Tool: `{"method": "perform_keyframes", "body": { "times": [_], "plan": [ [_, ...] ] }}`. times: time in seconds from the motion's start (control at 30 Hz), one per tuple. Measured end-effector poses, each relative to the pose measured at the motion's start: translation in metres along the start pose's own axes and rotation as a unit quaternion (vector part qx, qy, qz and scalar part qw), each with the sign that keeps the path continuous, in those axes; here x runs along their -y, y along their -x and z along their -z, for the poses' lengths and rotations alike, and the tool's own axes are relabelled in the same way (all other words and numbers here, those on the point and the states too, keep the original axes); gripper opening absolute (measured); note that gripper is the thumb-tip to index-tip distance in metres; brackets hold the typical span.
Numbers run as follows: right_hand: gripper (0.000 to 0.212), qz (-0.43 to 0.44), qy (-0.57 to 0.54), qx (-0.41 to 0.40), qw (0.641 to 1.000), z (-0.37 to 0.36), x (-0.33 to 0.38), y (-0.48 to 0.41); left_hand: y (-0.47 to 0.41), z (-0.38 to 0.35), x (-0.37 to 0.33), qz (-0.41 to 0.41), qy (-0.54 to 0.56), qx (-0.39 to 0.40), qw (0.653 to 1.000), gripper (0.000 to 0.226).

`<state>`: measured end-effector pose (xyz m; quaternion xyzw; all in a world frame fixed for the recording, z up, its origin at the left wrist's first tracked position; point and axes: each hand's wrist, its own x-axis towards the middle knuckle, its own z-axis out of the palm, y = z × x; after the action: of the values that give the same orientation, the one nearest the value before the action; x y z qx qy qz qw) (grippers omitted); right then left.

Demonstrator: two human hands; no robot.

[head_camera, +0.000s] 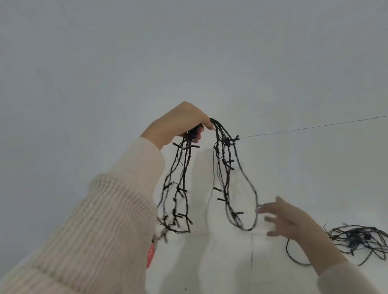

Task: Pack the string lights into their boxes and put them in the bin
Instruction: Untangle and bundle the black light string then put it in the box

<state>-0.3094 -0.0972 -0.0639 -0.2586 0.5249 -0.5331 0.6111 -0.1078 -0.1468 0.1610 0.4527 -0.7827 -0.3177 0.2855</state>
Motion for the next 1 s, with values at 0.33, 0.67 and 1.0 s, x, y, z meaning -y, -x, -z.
{"method": "perform_keyframes", "body": {
  "times": [0.33,0.67,1.0],
  "plan": [
    [0.094,0.305,0.181,0.114,0.928,-0.119,0.026,0.03,0.007,-0.025,-0.007,-0.027,0.089,0.024,0.995,0.01],
    [0.024,0.335,0.498,-0.052,0.798,-0.085,0.036,0.014,0.076,0.005,0.127,0.104,0.419,-0.13,0.893,0.016],
    [0.025,0.549,0.644,-0.054,0.53,-0.114,0.027,0.002,0.109,-0.059,0.181,0.1,0.251,-0.282,0.921,0.04]
  ]
}}
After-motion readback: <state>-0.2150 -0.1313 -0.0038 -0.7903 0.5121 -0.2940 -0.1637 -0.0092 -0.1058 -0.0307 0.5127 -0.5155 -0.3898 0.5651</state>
